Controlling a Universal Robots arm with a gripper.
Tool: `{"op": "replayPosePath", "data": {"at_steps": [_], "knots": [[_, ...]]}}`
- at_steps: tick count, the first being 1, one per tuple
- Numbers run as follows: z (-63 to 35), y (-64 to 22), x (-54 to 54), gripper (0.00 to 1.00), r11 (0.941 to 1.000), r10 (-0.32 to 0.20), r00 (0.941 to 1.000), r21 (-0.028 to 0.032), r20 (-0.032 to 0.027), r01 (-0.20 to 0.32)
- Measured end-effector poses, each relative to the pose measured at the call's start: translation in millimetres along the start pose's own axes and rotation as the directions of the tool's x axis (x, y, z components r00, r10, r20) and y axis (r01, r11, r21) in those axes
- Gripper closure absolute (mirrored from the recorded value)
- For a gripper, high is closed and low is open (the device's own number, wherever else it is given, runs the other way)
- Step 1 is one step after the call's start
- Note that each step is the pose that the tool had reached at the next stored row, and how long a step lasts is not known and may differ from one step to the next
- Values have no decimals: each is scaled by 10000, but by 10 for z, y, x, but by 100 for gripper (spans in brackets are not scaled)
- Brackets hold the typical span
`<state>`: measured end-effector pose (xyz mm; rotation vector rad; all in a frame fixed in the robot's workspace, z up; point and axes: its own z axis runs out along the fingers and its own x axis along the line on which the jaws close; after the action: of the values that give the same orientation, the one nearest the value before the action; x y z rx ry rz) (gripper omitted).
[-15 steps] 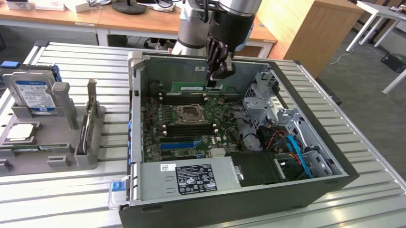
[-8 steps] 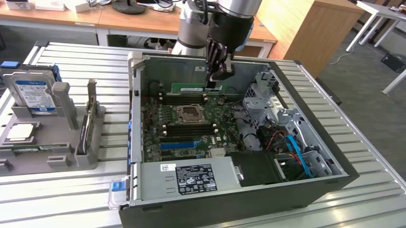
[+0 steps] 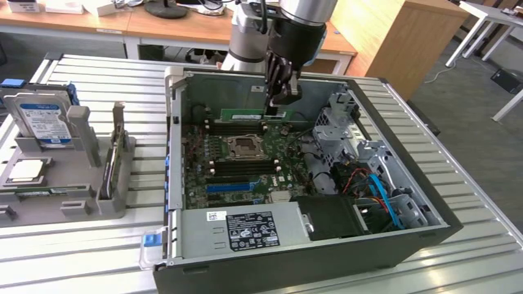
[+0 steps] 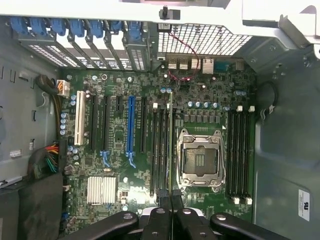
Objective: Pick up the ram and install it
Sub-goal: 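Pick up the ram and move it above insertion slot, then insert the ram into the slot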
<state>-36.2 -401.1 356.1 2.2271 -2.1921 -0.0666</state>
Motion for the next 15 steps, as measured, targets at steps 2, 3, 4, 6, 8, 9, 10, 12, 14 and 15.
{"op": "replayPosePath", "data": {"at_steps": [2, 3, 4, 6, 8, 9, 10, 12, 14, 15], "knots": [[6, 0, 0, 88, 10000, 1, 10000, -2, -4, -1], [9, -1, 0, 88, 10000, 2, 10000, -1, -4, -2], [16, -1, 0, 88, 10000, 4, 10000, 0, 0, -4], [33, -1, 1, 88, 10000, 18, 10000, -1, -1, -18], [34, -1, 1, 88, 10000, 28, 10000, -2, -4, -28], [36, -2, 1, 88, 10000, 40, 10000, -1, -3, -40], [40, -2, 1, 88, 10000, 70, 10000, 0, 1, -70], [41, -2, 1, 88, 9999, 140, 9999, 1, 3, -140], [42, -2, 0, 88, 9999, 141, 9999, 1, 4, -141], [42, -2, 1, 88, 9999, 141, 9999, 1, 4, -141]]}}
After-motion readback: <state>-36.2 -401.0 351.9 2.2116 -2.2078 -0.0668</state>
